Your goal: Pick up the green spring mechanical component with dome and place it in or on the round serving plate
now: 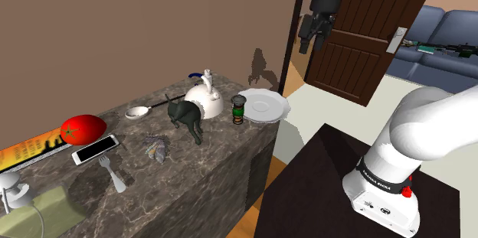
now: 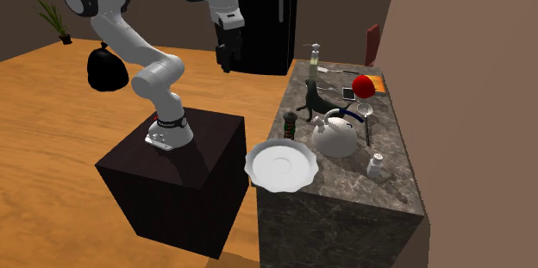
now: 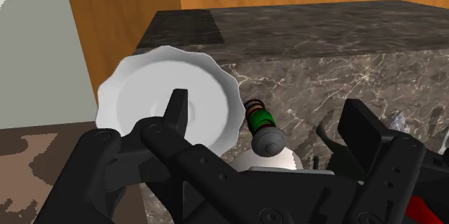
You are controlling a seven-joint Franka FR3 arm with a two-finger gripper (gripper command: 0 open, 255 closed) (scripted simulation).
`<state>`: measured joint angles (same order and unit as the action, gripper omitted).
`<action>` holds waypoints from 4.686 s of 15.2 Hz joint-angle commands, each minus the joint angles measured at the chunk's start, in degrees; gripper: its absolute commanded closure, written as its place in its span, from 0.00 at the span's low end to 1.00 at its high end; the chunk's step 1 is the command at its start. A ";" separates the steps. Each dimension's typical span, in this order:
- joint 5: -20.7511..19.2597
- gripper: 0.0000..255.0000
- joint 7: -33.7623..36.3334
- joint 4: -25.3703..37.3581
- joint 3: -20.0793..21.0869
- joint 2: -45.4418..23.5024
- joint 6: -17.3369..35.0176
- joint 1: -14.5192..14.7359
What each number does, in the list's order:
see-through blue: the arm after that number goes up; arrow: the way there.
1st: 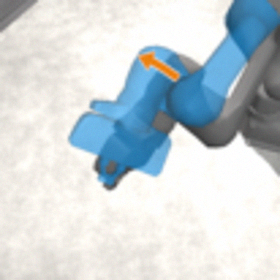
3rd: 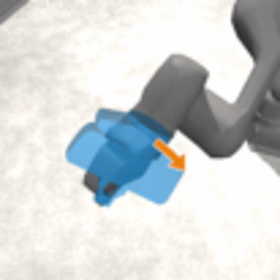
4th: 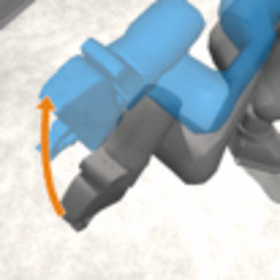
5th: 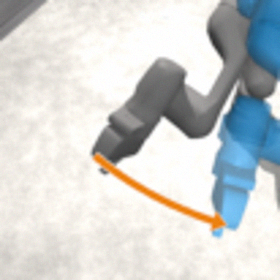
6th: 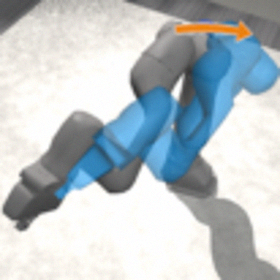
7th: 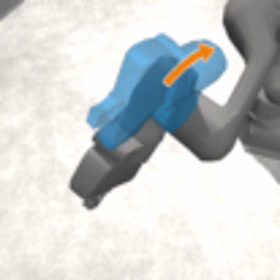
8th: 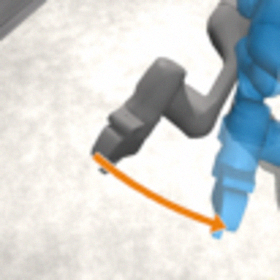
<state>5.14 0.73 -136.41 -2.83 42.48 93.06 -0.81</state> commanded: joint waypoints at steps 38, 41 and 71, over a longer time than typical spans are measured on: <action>-6.39 0.00 13.71 7.01 10.72 -47.59 41.37 2.98; -6.39 1.00 13.71 7.01 10.72 -47.59 41.36 2.98; -4.93 1.00 8.60 13.40 8.62 -38.76 26.23 0.93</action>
<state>0.09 10.65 -122.90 6.43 2.63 120.26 0.70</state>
